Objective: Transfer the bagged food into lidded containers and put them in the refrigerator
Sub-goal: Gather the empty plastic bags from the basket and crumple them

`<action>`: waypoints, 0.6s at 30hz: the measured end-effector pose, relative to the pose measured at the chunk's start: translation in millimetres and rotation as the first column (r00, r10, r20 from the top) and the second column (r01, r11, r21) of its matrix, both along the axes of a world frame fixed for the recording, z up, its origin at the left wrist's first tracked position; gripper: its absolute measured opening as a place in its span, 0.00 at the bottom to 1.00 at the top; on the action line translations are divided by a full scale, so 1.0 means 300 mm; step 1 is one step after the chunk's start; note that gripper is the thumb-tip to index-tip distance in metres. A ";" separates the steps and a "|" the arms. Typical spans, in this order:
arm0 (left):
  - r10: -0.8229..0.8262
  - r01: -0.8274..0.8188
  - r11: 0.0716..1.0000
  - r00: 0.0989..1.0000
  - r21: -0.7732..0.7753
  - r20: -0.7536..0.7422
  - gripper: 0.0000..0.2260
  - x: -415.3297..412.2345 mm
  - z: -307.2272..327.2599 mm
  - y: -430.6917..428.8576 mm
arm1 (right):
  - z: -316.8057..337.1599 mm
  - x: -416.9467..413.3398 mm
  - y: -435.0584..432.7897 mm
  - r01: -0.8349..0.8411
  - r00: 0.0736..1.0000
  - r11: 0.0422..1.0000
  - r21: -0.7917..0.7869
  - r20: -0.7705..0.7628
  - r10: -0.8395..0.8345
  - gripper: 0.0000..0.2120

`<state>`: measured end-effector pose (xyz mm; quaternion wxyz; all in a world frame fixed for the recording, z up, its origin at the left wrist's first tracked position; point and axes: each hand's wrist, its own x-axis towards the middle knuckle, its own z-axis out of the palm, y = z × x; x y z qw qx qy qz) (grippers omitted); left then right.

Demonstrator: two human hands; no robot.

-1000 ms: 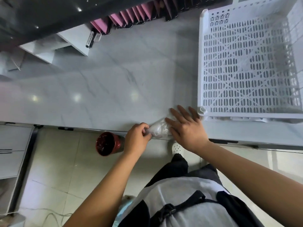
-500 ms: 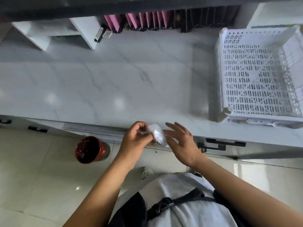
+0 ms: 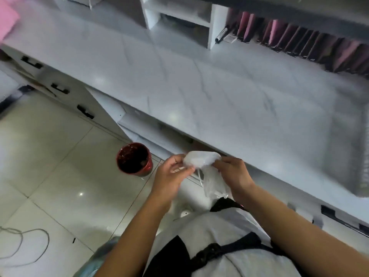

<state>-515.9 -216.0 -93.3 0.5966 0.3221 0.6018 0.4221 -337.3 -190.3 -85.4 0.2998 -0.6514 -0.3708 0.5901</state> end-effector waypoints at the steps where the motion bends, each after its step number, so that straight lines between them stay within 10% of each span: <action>1: -0.025 0.024 1.000 0.997 -0.015 -0.072 0.11 -0.027 -0.010 -0.018 | -0.002 -0.033 0.017 -0.002 0.999 0.999 -0.041 -0.047 0.000 0.11; 13: 0.410 -0.375 0.900 0.902 -0.223 0.137 0.18 -0.368 -0.090 -0.094 | -0.146 -0.487 0.213 -0.578 0.803 0.748 -0.326 -0.394 0.448 0.12; 18: 0.494 -0.471 0.831 0.870 -0.298 0.003 0.16 -0.506 -0.142 -0.025 | -0.163 -0.685 0.380 -0.770 0.637 0.595 -0.230 -0.254 0.727 0.07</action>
